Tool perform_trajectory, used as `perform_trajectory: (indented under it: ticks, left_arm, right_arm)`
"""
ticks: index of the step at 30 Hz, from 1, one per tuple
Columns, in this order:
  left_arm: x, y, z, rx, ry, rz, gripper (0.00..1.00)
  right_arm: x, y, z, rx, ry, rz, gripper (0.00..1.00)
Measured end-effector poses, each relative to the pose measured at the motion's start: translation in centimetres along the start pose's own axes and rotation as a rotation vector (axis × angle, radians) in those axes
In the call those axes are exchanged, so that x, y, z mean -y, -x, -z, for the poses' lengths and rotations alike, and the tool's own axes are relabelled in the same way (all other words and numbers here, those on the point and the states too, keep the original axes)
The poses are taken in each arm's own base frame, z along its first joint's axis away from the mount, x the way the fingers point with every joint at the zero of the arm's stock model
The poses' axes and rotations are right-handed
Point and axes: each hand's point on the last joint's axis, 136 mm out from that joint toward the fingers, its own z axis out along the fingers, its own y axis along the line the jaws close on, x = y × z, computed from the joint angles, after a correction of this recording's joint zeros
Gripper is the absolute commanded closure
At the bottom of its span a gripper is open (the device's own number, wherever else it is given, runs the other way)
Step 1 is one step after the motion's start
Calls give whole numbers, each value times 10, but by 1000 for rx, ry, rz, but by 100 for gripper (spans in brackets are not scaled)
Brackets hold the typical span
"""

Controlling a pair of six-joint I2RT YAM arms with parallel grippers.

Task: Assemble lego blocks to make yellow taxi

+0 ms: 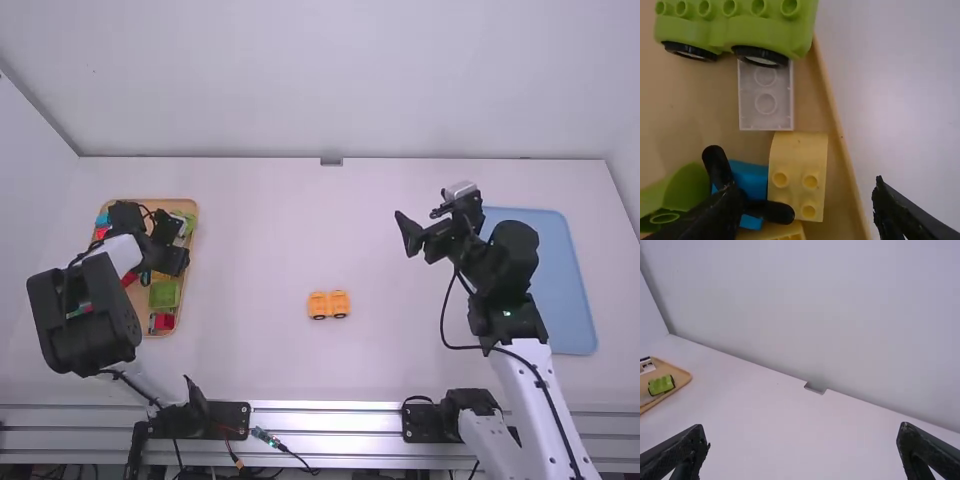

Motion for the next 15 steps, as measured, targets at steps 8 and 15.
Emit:
perform_trajectory:
  ticks: [8, 15]
  left_arm:
    - [-2, 4, 7, 12, -38, 16, 28]
    - [-6, 8, 9, -31, -69, 28, 28]
  right_arm:
    - [0, 0, 0, 0, 1, -2, 1]
    - [0, 0, 0, 0, 1, -1, 1]
